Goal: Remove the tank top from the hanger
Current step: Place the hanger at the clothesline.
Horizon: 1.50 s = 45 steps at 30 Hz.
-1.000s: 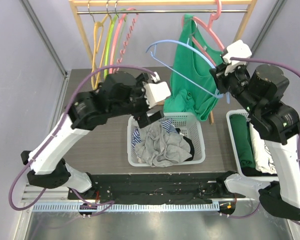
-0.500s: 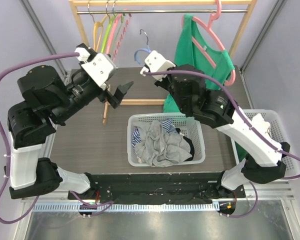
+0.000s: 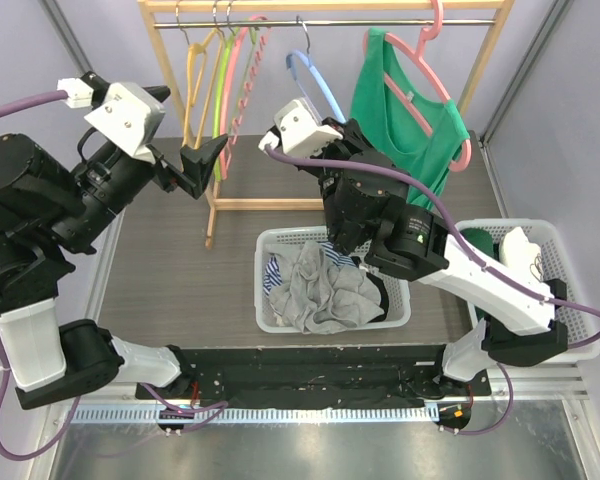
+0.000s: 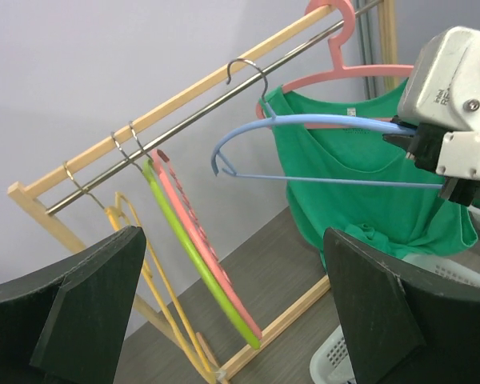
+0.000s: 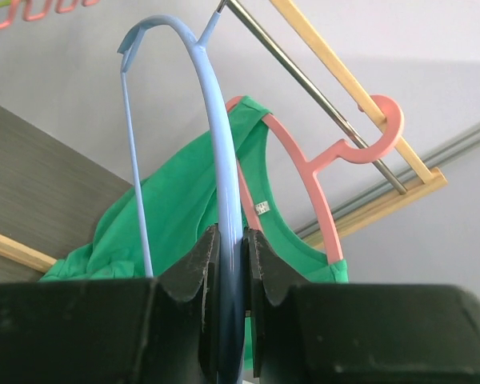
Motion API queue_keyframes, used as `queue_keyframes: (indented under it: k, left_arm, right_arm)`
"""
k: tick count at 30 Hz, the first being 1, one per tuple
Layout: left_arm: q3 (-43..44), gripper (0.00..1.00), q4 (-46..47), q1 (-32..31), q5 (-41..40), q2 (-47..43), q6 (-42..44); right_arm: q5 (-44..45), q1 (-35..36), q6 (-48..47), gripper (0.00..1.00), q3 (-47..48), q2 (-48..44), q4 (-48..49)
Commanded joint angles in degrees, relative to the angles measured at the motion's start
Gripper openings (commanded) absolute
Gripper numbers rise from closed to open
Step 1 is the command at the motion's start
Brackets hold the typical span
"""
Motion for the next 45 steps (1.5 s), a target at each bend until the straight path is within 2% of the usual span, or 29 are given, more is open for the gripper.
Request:
queue_keyframes:
  k: [1,7,11,17,24,45]
  left_arm:
    - [-0.79,0.98,3.37,1.57,-0.73,-1.5,-2.42]
    - [-8.09,1.0,6.88,2.45,-5.11,-3.69,-4.88]
    - [-11.52,1.0,8.55,2.8,-8.63,-4.31,-7.34]
    - [-15.74,0.99,7.42,3.07,-6.8,-5.72,-10.42]
    - [-16.45,1.0,7.15,3.24,-6.97,-7.03,-10.69]
    - [-16.54,1.0,6.53,4.03,-6.0,-8.35,-11.13]
  right_arm:
    - [2.01,0.08,-5.31,0.01,3.99,0.95,8.56]
    - [-2.64,-0.79,-2.33,0.01,8.82,2.8,7.86]
    - [-6.33,-3.16,3.29,0.01,13.31,4.38,3.03]
    - [-10.38,-6.77,6.82,0.01,16.47,6.84,-0.93]
    - [-13.98,-10.81,9.45,0.01,17.09,8.69,-2.07]
    - [-18.81,-15.03,13.41,0.01,15.6,10.53,-2.34]
